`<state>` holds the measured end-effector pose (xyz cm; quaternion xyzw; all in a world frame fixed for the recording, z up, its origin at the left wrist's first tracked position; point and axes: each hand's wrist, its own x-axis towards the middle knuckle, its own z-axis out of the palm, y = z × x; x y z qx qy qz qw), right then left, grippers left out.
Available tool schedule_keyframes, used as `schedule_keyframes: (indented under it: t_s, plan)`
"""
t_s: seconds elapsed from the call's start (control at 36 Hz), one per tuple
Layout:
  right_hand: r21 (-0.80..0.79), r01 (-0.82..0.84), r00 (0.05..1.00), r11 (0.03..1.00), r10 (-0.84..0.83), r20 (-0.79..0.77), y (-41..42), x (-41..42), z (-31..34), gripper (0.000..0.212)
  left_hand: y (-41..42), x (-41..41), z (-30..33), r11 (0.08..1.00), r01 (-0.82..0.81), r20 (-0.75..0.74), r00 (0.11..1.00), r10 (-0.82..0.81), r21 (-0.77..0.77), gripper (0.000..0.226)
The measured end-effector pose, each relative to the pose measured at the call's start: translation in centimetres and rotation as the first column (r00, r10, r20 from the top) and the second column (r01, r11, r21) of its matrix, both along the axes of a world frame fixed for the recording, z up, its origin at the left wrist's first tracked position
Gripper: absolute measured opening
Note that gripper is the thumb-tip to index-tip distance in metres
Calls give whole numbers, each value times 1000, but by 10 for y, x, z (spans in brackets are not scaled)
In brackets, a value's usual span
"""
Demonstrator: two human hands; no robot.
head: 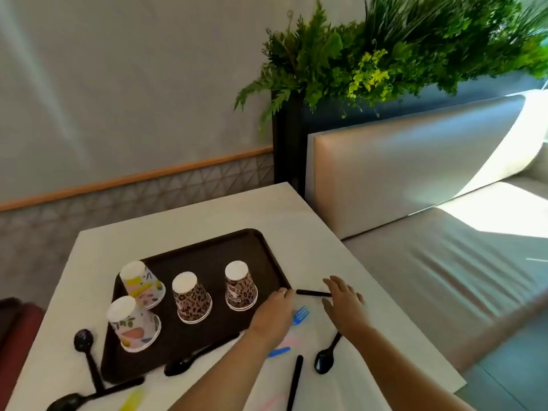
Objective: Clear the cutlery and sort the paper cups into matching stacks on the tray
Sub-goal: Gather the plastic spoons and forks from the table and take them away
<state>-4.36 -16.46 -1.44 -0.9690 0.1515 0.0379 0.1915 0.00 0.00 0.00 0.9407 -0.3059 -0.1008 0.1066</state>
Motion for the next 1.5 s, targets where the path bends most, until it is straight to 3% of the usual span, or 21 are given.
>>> schedule_keyframes:
  t_s: [0.17, 0.31, 0.42, 0.53, 0.64, 0.75, 0.89, 1.06, 1.28, 1.36, 1.44, 1.5]
  plan:
    - [54, 51, 994, 997, -46, -96, -34, 10, -20, 47, -15, -6, -27, 980, -28, -18, 999, 33, 199, 48]
    - [97, 94, 989, 991, -82, -120, -56, 16, -33, 47, -27, -3, -32, 951, -15, 22, 1000, 8, 309, 55]
    - [108, 107, 986, 988, -92, -142, -68, 22, -42, 43, -33, -1, -37, 939, 15, -3, 1000, -15, 344, 48]
    - [157, 113, 989, 981, -96, -113, -75, 26, -49, 33, -36, 1, -41, 957, 1, -28, 1000, 8, 291, 49]
    - [290, 154, 988, 944, -145, -53, -79, 28, -52, 21, -46, 12, -40, 987, -11, -13, 1000, 14, 159, 31]
    - [370, 135, 981, 919, -177, 84, -83, 27, -49, 17, -58, 31, -28, 999, -17, 47, 999, 16, 27, 16]
    - [435, 63, 954, 898, -183, 238, -82, 28, -35, 17, -70, 46, -8, 996, -21, 101, 994, 30, -92, 15]
    - [463, -60, 930, 884, -119, 347, -76, 31, -15, 17, -83, 36, 2, 999, 5, 155, 988, 3, -54, 23]
    - [588, -101, 938, 803, -121, 326, -65, 21, -8, 12, -76, 13, -2, 981, -130, -29, 991, 127, -142, 22]
    - [580, -132, 971, 804, -11, 237, -65, 11, -18, 16, -64, 8, -6, 948, -264, -80, 964, 253, -179, 26]
    - [348, -340, 939, 874, 292, 184, -71, -3, -36, 21, -44, 2, -8, 879, -398, -158, 916, 368, -263, 32]
    - [216, -492, 871, 843, 474, 132, -74, -12, -49, 31, -30, -2, -8, 844, -454, -182, 890, 418, -285, 31]
